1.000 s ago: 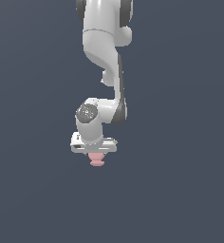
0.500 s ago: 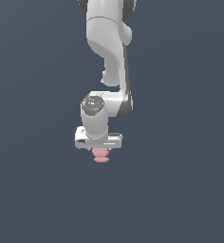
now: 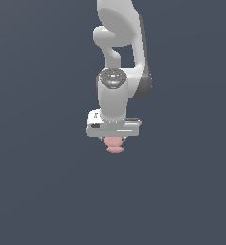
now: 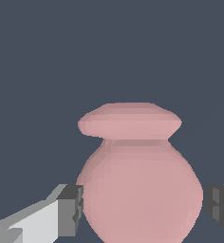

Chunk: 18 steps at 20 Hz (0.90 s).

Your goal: Pick up the object and move it to a goal position.

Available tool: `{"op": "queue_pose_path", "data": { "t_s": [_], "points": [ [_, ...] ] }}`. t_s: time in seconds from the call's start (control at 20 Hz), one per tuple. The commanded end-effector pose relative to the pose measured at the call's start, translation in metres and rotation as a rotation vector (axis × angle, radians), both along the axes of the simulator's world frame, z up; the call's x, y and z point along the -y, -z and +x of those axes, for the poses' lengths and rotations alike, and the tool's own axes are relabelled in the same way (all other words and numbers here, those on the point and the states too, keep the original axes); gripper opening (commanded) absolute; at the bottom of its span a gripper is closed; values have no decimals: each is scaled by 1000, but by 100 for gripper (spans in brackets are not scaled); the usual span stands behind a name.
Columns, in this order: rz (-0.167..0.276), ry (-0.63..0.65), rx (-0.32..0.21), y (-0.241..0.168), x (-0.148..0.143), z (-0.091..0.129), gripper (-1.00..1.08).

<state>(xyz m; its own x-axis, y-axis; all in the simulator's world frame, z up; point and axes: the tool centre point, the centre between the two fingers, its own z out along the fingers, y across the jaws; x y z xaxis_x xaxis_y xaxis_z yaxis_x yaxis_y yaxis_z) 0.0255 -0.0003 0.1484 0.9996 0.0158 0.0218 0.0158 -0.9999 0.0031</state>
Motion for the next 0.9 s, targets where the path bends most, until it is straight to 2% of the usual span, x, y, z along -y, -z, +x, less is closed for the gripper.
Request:
{"op": "queue_pose_path", "data": {
  "t_s": [0.0,0.85],
  "points": [
    [0,0,-1,-26,-18,-5,-100],
    [-1,1,-13,-200,-135,-30,-100]
  ]
}}
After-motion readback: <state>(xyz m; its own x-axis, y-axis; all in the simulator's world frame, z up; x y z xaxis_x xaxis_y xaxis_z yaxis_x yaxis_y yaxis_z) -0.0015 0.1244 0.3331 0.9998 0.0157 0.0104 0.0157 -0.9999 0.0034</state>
